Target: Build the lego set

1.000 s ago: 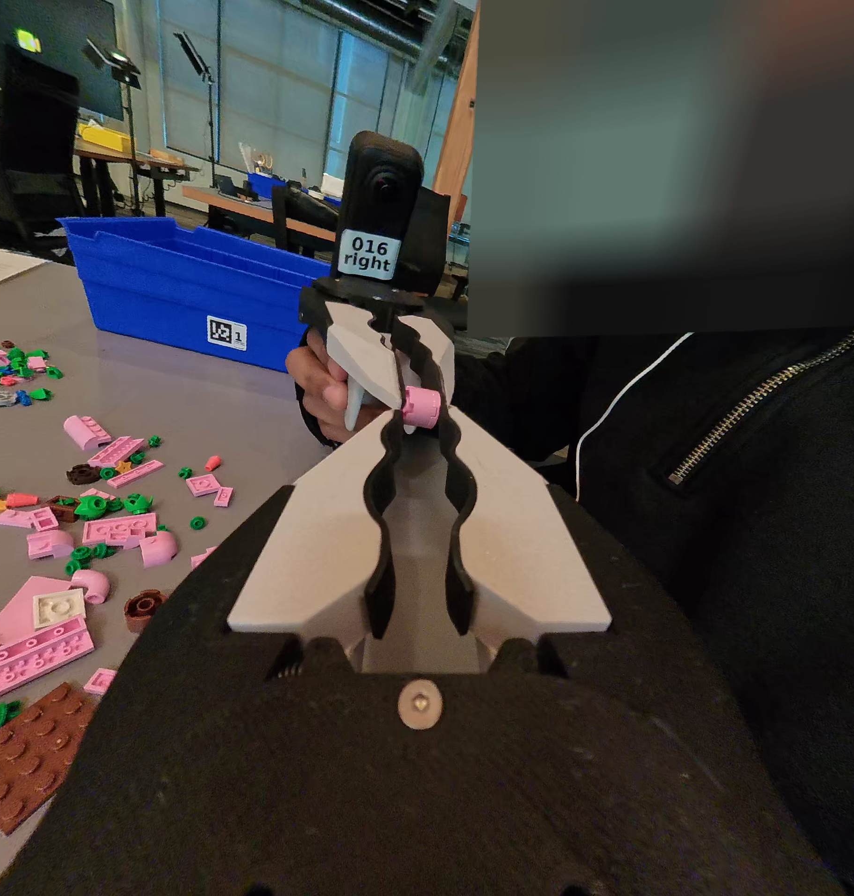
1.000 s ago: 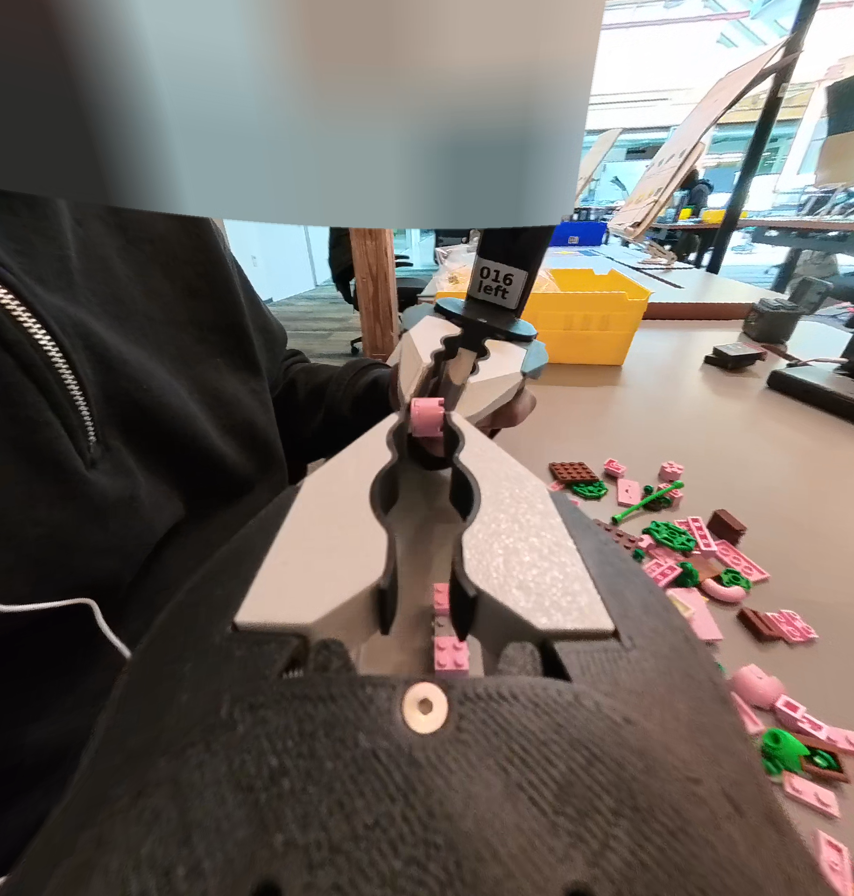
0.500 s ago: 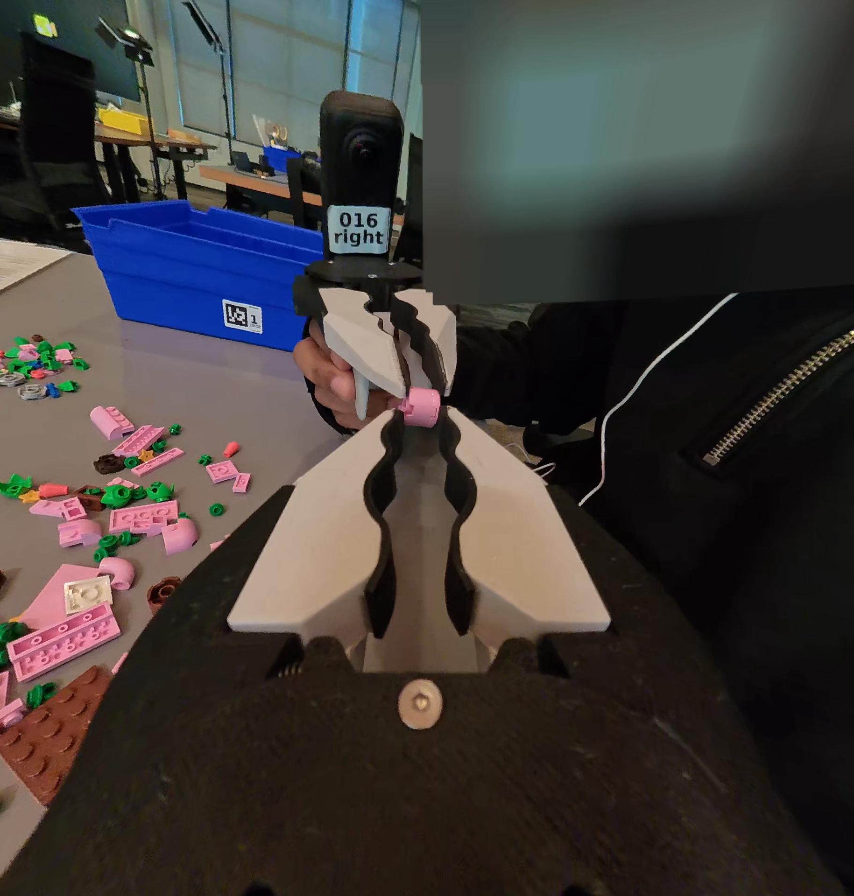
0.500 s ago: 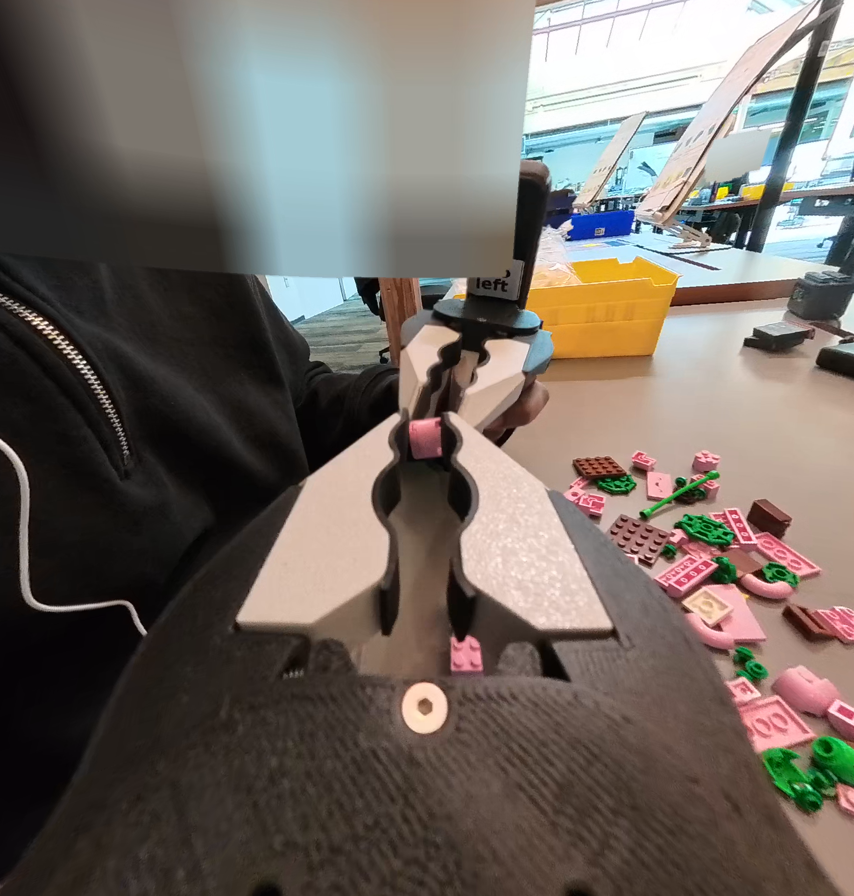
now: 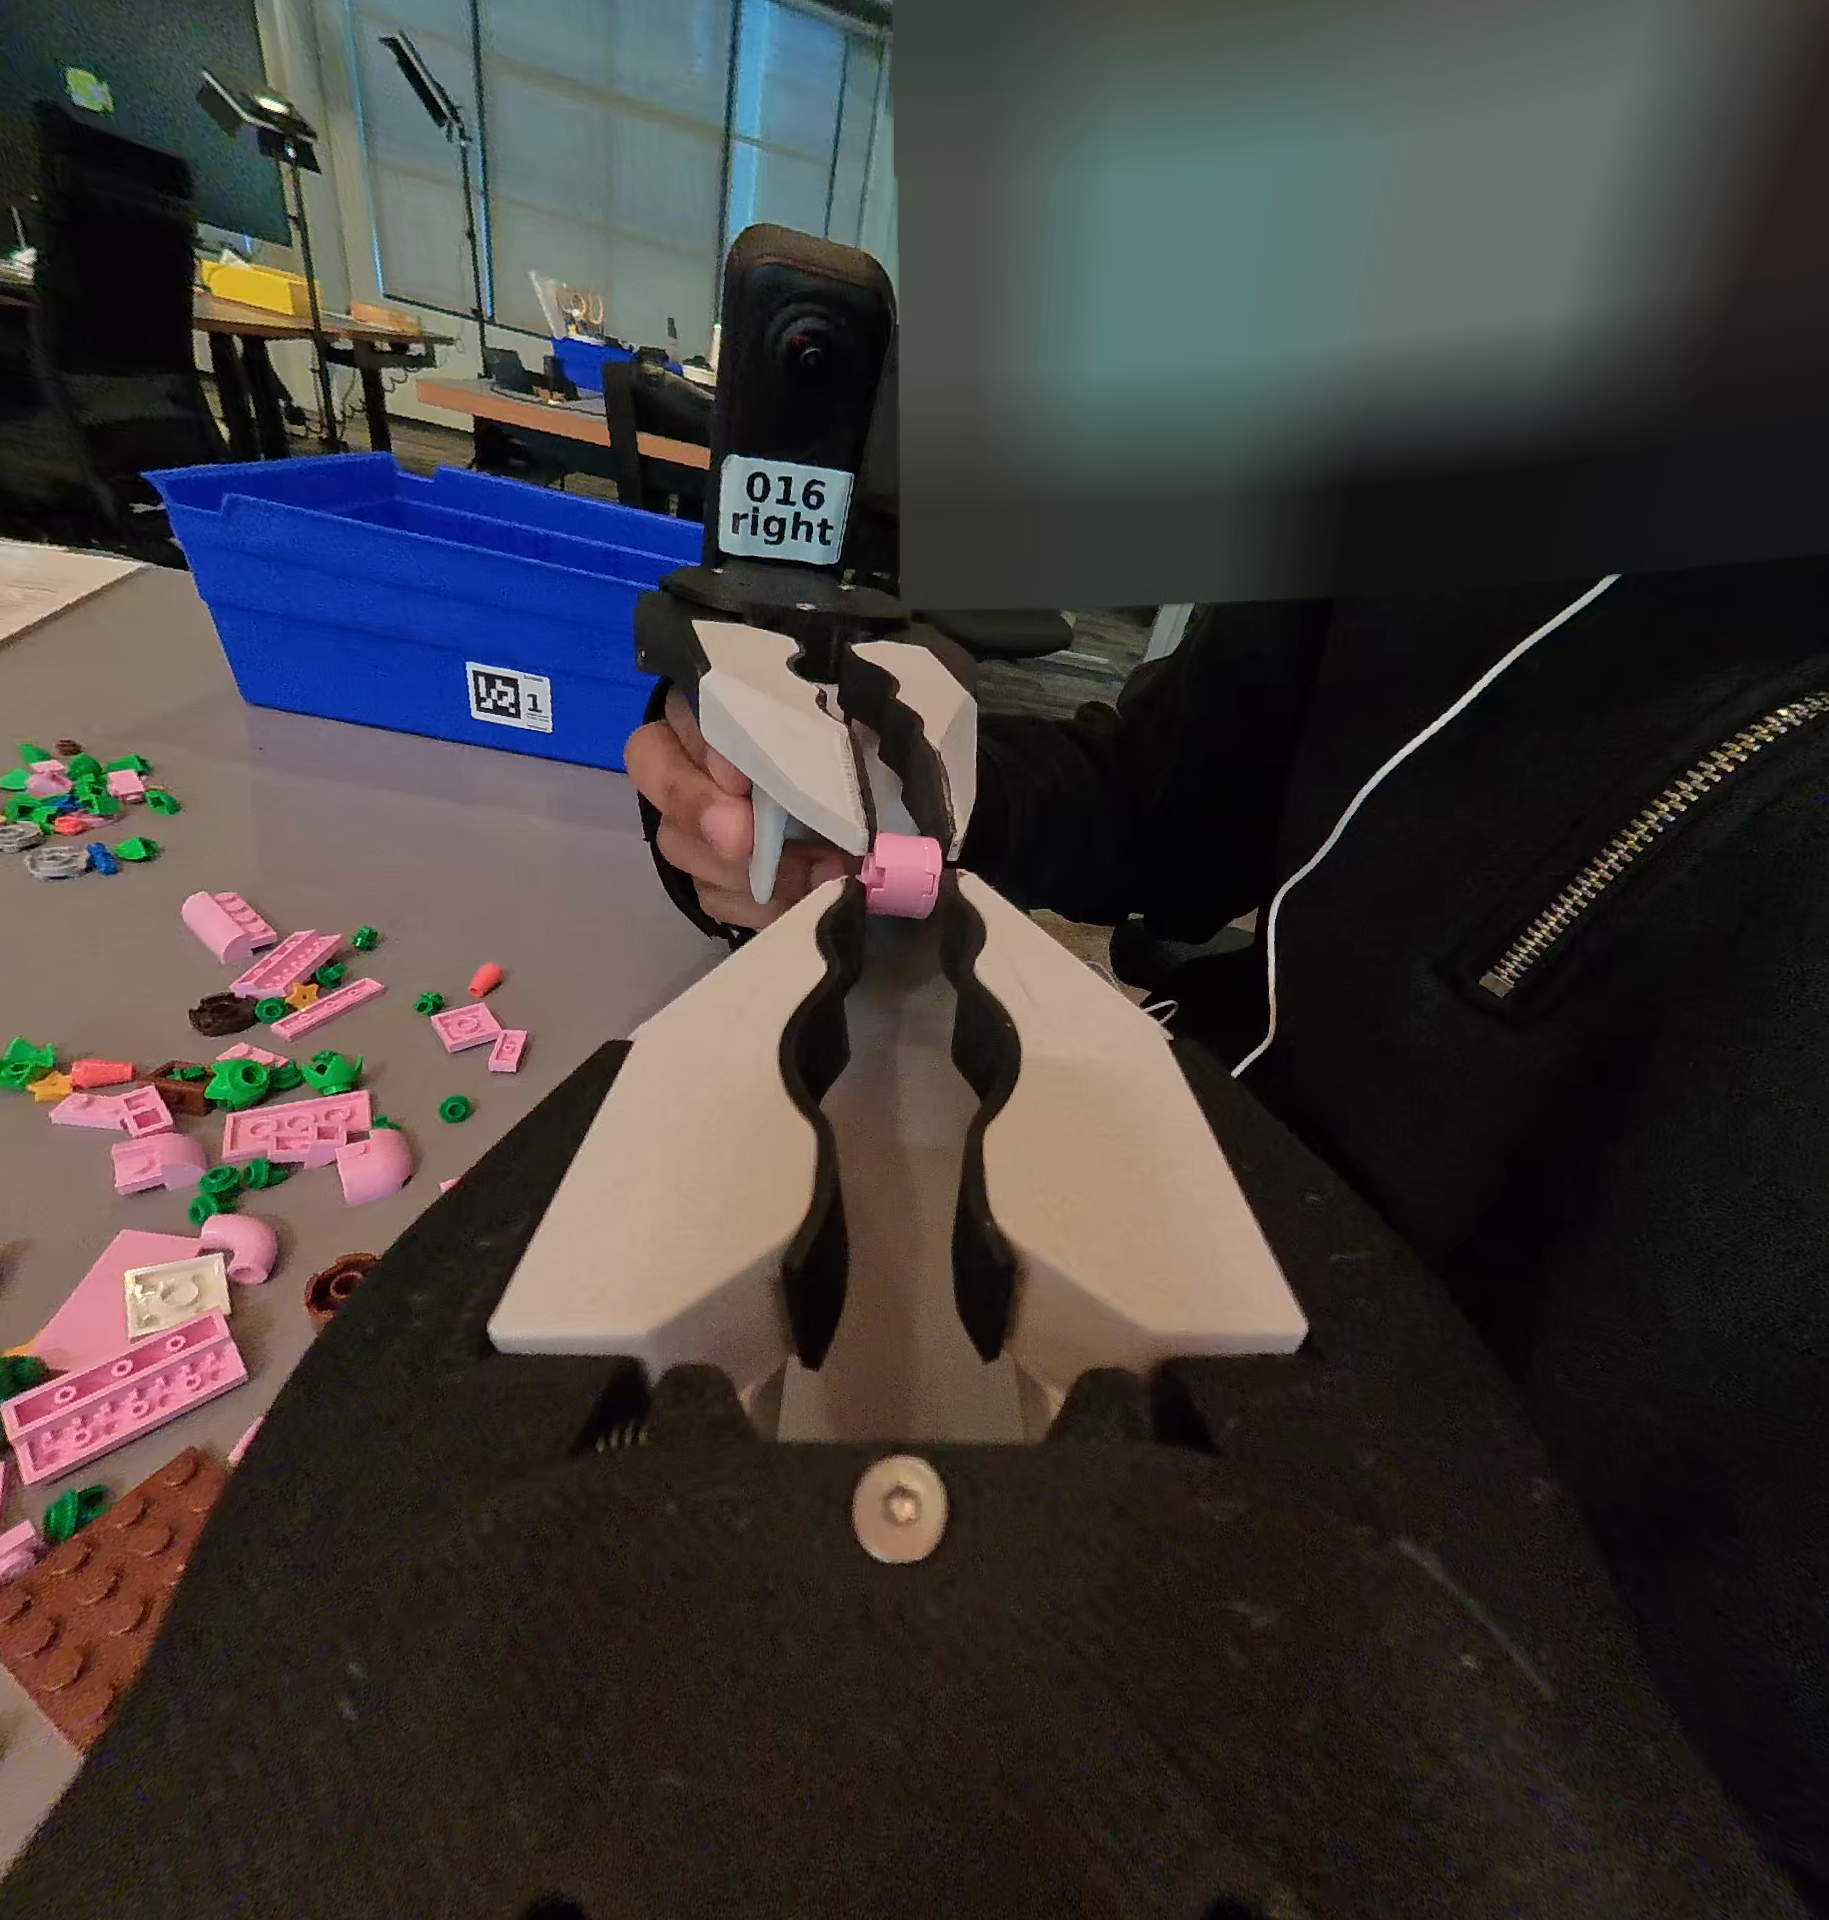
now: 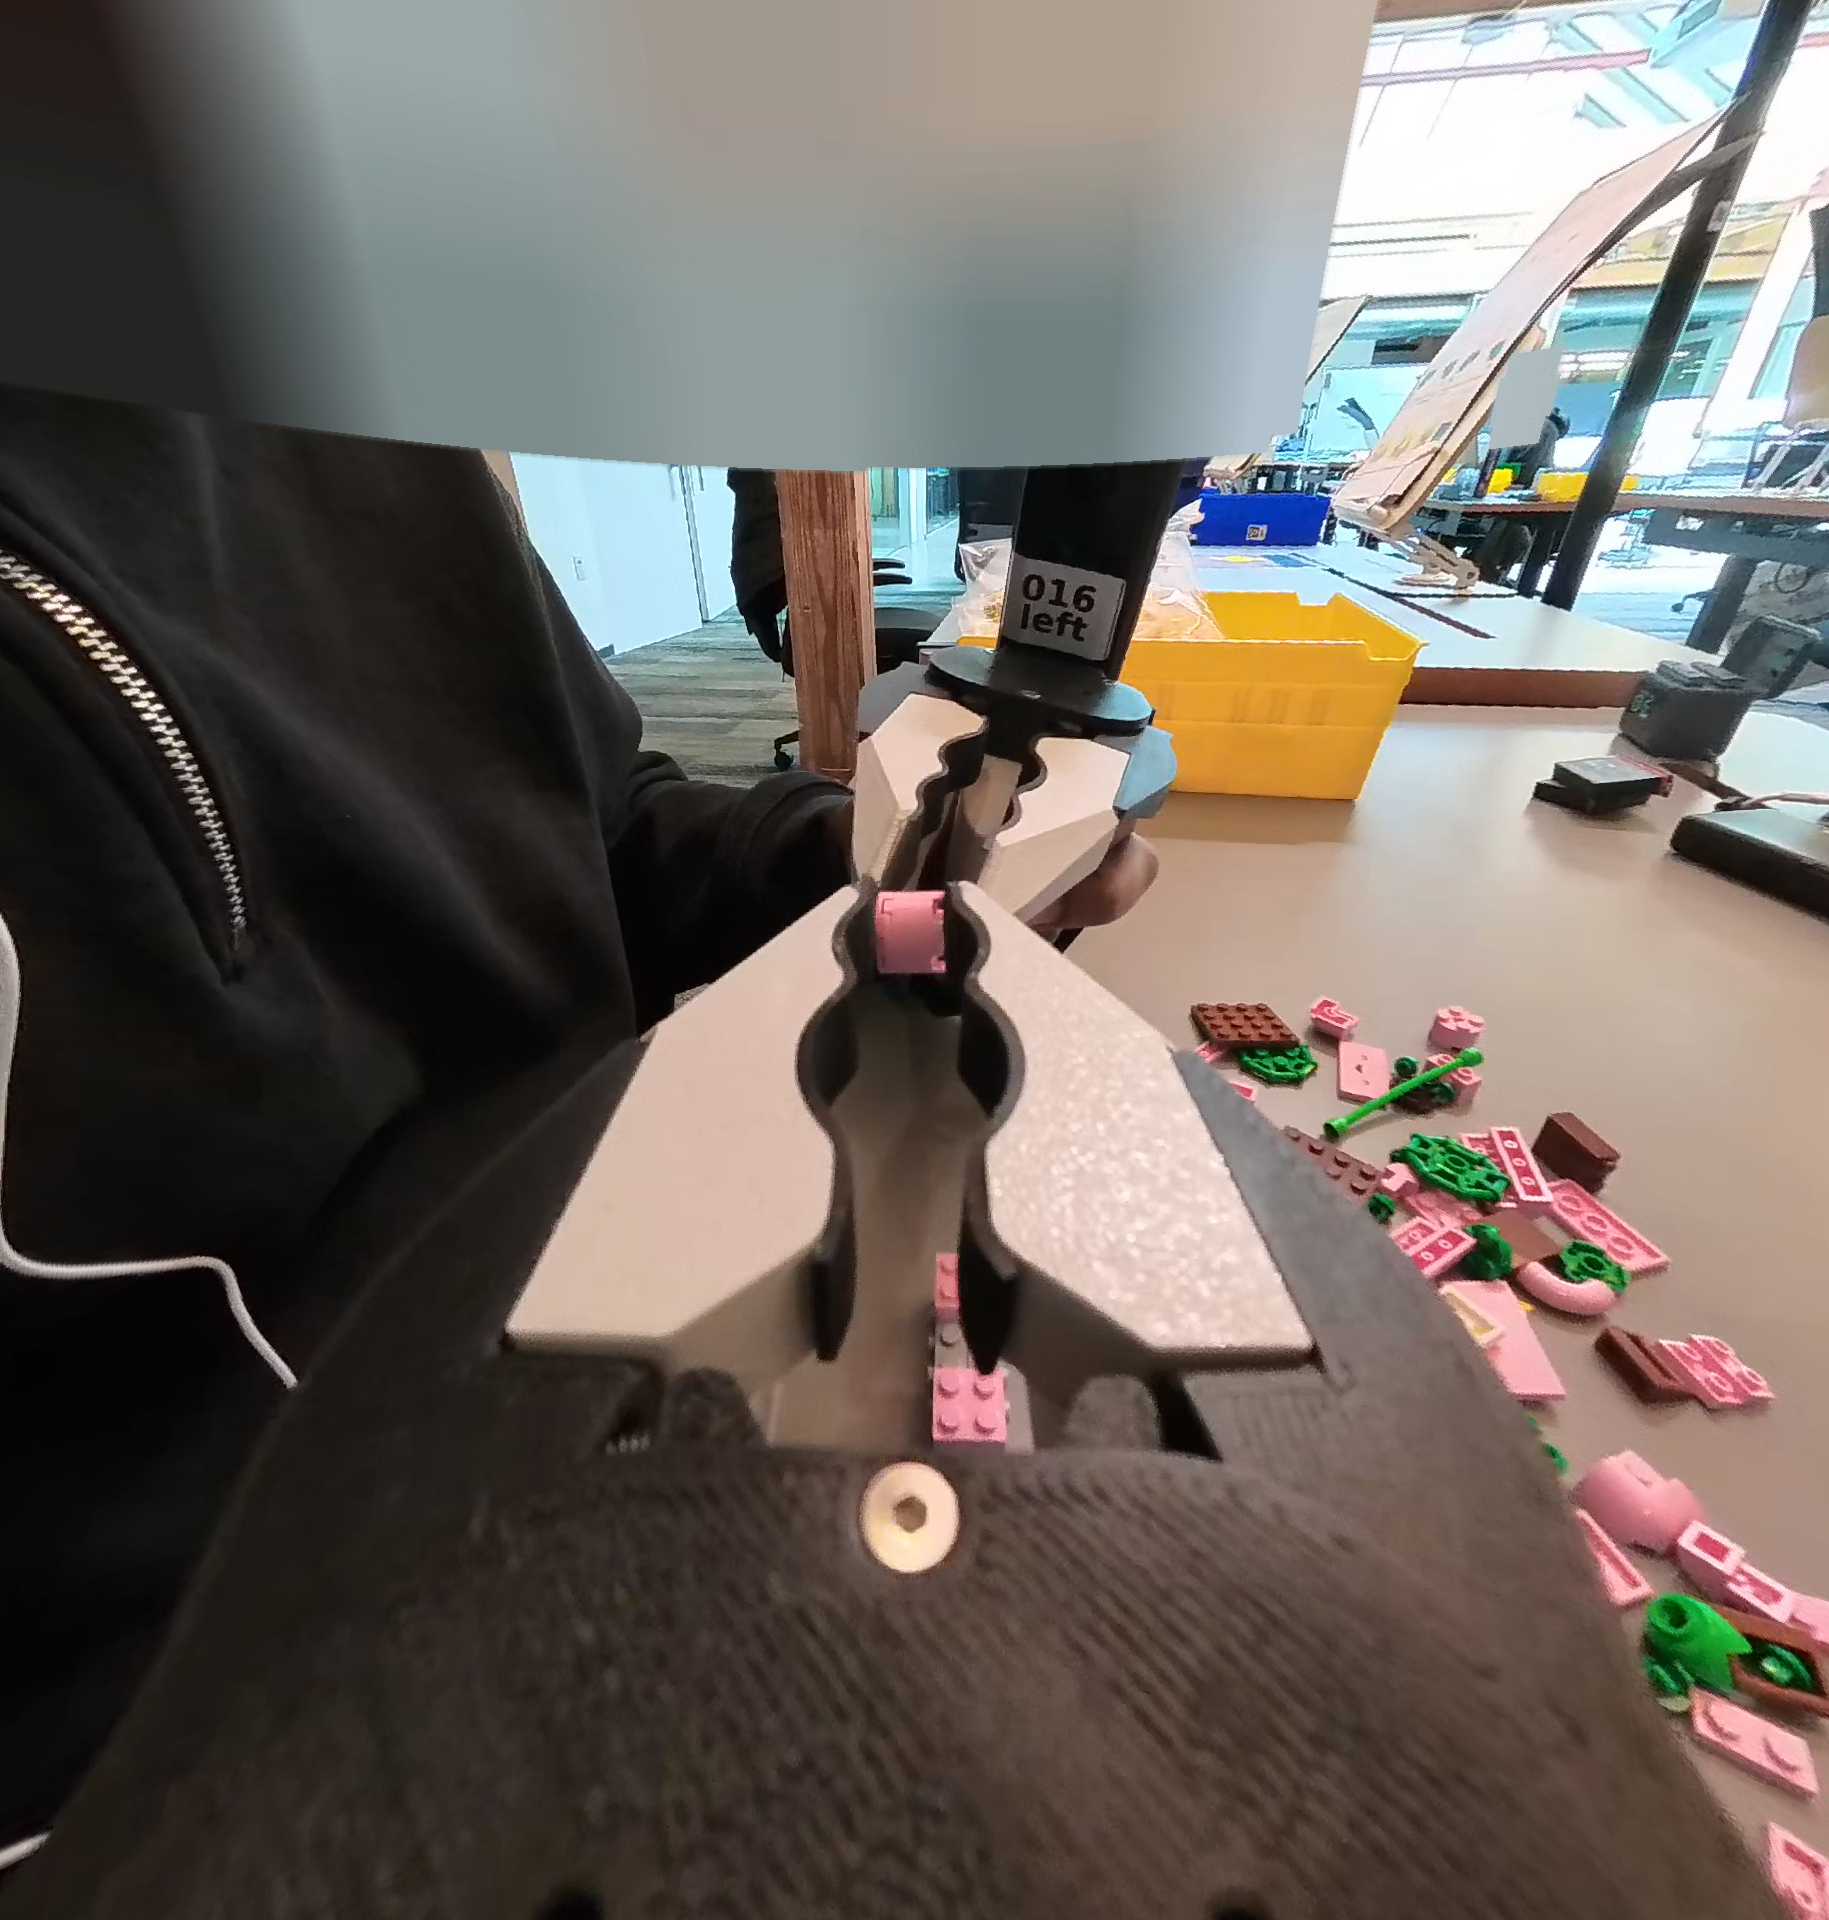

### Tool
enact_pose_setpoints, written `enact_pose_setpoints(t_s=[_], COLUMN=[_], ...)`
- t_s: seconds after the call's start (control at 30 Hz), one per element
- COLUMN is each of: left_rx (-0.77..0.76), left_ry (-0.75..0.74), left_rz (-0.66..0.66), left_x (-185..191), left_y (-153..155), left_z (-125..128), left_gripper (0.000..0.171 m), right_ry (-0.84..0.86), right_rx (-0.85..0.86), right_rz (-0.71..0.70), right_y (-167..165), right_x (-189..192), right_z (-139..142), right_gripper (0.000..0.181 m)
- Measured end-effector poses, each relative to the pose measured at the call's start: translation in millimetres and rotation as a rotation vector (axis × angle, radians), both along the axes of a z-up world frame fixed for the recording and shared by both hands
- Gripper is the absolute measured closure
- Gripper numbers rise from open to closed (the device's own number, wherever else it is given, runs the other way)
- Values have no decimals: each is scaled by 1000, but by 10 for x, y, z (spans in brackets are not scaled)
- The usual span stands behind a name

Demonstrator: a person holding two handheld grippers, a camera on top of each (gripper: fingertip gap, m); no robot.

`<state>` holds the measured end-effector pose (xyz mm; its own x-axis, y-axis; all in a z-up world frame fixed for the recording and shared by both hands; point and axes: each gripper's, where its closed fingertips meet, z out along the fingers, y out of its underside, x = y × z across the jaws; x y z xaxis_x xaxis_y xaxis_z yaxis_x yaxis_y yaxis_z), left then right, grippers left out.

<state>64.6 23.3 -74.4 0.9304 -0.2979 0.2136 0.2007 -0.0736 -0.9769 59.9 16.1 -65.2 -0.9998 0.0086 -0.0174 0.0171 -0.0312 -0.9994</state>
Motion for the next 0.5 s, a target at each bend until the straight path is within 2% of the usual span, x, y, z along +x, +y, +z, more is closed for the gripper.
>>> enact_pose_setpoints(t_s=[0.5], left_rx=[7], left_ry=[-1], left_rz=[-8], left_x=[9], left_y=[-16], left_z=[11], left_gripper=[160], right_ry=[49], right_rx=[82], right_rz=[-35], right_y=[-20], right_x=[12], right_z=[-7], right_gripper=[171])
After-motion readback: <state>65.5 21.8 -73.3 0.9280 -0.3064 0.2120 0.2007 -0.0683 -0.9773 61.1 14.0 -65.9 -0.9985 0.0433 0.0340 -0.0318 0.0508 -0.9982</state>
